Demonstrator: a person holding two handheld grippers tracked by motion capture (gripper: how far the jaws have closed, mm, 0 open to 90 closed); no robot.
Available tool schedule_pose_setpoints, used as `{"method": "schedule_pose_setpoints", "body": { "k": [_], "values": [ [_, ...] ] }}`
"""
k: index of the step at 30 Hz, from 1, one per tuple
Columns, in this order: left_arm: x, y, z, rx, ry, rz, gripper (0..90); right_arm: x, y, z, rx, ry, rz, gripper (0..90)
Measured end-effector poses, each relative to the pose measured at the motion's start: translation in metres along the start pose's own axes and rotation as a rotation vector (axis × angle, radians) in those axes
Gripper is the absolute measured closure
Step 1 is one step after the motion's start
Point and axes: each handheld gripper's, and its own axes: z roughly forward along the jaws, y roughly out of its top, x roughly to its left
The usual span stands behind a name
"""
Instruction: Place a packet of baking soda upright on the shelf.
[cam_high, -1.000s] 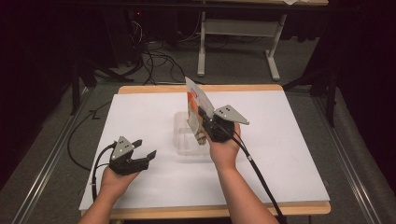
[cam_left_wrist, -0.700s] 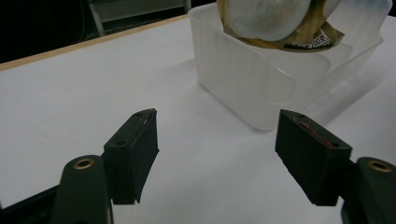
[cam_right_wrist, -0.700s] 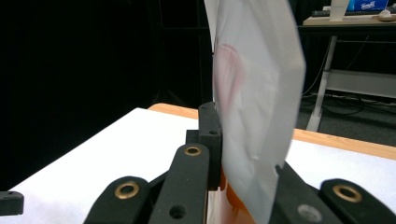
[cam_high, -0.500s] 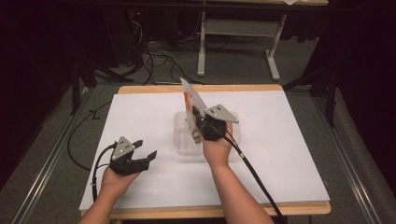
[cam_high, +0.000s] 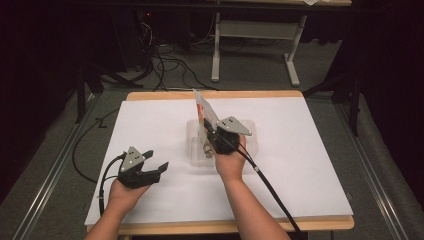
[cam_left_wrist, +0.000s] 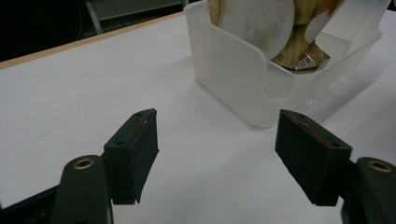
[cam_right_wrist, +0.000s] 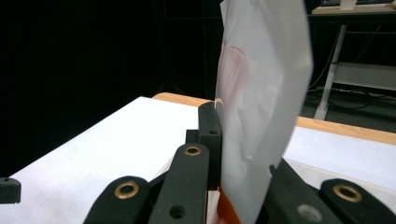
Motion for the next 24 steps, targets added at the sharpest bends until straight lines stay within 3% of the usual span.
{"method": "schedule_pose_setpoints", "body": {
  "k": [24],
  "values": [
    [0.000,0.000,0.000,0.004,0.001,0.006,30.4,0.004,-0.015,-0.007,-0.004,0.018,0.000,90.0]
  ]
}}
